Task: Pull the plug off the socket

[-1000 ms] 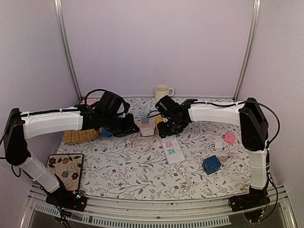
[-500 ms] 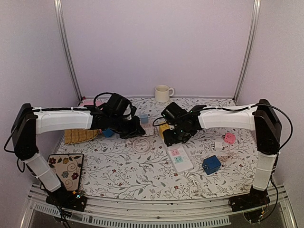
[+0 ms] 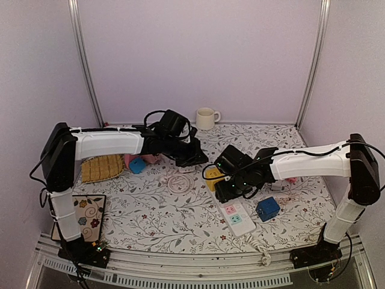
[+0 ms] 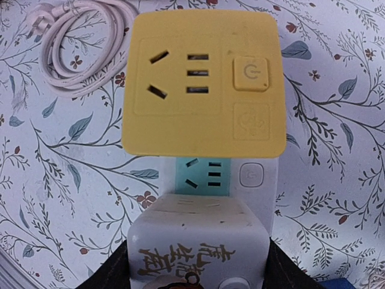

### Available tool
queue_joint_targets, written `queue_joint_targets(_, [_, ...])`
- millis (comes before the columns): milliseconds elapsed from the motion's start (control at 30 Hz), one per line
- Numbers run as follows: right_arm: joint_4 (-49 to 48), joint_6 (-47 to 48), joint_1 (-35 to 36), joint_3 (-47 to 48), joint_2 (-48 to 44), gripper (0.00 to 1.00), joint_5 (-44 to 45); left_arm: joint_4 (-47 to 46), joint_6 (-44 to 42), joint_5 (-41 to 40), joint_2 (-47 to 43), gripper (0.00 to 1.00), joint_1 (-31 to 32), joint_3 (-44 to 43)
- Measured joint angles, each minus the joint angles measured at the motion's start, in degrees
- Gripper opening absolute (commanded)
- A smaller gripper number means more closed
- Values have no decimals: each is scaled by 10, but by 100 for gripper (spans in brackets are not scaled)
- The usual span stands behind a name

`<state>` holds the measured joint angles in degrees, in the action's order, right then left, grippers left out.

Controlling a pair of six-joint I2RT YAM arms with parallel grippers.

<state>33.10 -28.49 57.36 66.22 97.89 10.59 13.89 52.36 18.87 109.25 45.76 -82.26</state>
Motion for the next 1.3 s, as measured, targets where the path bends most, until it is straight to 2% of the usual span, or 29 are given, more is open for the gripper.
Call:
queue_joint_targets(367, [0, 0, 0, 0, 0, 31, 5, 4, -13, 37, 110, 3, 21, -73])
queue_joint_targets(600, [2, 4, 0, 3, 1, 31, 8, 11, -18, 37, 110, 1, 26, -73])
queue_joint_targets(1033, [66, 38, 1, 83, 36, 31, 20, -11, -41, 11, 77, 0, 25, -16])
queue_joint_targets(1300, [54, 50, 1, 115, 36, 31, 43, -12, -48, 5, 76, 0, 26, -14])
